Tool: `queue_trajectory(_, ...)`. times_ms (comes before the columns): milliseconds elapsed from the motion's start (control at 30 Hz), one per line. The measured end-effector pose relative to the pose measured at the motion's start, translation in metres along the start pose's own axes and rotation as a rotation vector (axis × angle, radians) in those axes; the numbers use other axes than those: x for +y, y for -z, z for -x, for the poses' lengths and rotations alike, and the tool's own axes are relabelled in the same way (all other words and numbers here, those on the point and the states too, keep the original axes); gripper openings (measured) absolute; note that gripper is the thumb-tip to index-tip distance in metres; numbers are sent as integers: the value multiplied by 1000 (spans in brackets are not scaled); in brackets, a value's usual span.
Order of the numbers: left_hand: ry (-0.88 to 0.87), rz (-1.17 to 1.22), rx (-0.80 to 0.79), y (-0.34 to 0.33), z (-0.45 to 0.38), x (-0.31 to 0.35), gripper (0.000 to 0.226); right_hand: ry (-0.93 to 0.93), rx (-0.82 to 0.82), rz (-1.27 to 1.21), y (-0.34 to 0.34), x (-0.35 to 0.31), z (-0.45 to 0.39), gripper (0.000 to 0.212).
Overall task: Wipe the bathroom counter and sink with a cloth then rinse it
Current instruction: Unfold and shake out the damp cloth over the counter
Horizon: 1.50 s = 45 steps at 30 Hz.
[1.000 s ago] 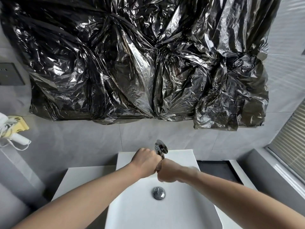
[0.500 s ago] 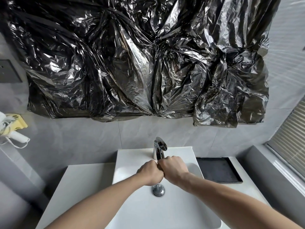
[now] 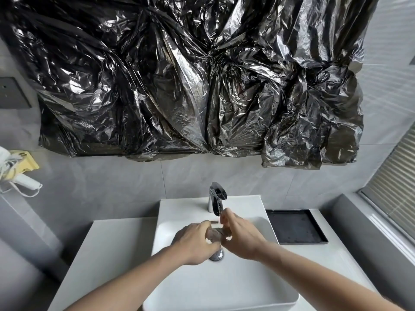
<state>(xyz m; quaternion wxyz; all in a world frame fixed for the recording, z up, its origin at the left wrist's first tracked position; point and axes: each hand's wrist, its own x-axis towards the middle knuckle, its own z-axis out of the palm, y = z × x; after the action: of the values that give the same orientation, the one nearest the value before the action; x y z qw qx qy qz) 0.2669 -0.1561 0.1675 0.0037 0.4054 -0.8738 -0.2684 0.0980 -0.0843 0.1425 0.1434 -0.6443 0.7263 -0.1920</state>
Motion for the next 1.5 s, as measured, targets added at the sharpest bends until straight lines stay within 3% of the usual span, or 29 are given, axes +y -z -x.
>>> queue_trajectory(100, -40, 143, 19, -3, 15, -11, 39, -16, -35, -168, 4, 3, 23, 37)
queue_trajectory(233, -185, 297, 132, -11, 34, -19, 17, -75, -60, -444, 8, -5, 57, 28)
queue_trajectory(367, -262, 430, 287, -22, 50, -22, 17, -168, 71, -482, 5, -8, 84, 42)
queue_trajectory(667, -283, 583, 439, -43, 78, -31, 31, -499, 274, -841, -12, -11, 124, 40)
queue_trajectory(867, -106, 565, 237, -47, 93, -41, 44, -406, 303, -865, -2, -15, 145, 16)
queue_trajectory(1000, -191, 590, 114, -47, 108, -15, 44, -332, 245, -891, 4, -24, 153, 16)
queue_trajectory(1133, -289, 545, 51, -53, 107, 7, 56, -303, 236, -710, 14, -32, 161, 31)
queue_trajectory(1200, -262, 508, 46, -55, 105, 13, 49, -288, 262, -598, 19, -35, 166, 30)
queue_trajectory(1333, -257, 487, 45, -58, 104, 21, 5, -303, 305, -560, 26, -32, 180, 22)
queue_trajectory(1500, -248, 615, -88, -65, 111, 34, 19, -352, 314, -630, 30, -23, 198, 17)
